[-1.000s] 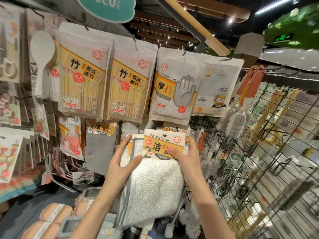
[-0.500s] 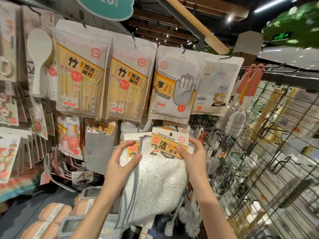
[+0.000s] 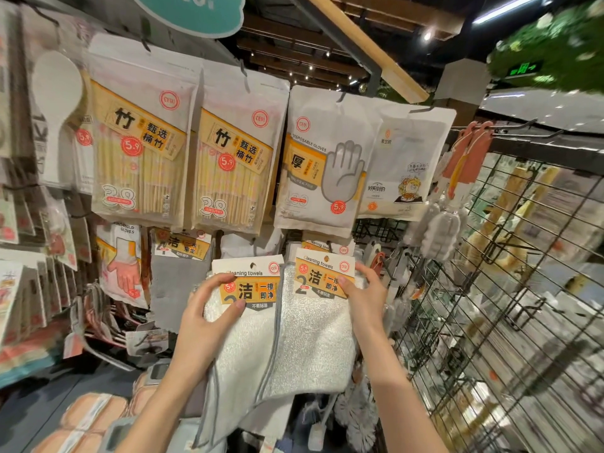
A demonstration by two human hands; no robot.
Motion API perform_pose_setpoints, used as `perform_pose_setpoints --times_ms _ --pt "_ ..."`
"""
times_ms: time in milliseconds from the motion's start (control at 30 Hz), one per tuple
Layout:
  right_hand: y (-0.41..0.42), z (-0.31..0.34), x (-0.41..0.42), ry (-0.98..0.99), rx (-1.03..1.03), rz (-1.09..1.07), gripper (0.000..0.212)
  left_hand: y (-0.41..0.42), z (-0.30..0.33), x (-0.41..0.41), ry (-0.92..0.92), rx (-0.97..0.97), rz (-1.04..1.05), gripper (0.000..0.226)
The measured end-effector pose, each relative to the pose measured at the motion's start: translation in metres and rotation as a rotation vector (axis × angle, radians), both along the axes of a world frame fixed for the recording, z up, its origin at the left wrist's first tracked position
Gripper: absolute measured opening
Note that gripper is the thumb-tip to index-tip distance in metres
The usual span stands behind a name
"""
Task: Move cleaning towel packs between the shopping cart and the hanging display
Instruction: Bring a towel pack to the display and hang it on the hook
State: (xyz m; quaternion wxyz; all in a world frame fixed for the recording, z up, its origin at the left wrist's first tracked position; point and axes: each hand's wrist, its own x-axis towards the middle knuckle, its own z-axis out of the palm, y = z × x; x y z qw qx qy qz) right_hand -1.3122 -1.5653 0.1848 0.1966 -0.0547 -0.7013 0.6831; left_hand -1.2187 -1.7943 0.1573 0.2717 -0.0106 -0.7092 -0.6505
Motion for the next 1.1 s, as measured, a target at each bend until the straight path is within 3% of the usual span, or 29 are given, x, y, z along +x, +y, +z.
perform_pose_setpoints --times_ms 133,567,767,1100 --pt "0.012 0.001 -0.006 0.007 -0.069 -0.067 0.037 -0.009 -0.005 -0.002 -0.025 0.033 0.035 0.035" --pt "0.005 -0.014 -0.043 0.045 0.033 -0.139 0.040 -0.011 0.001 -0.002 -0.039 0.071 0.044 0.035" --pt "-0.003 -0.008 -0.060 0.046 0.177 -0.096 0.016 -0.009 0.008 0.004 -0.033 0.062 0.061 0.036" --pt "-0.005 -0.007 -0.071 -0.010 0.274 -0.064 0.034 -0.013 0.009 0.007 -0.029 0.065 0.016 0.039"
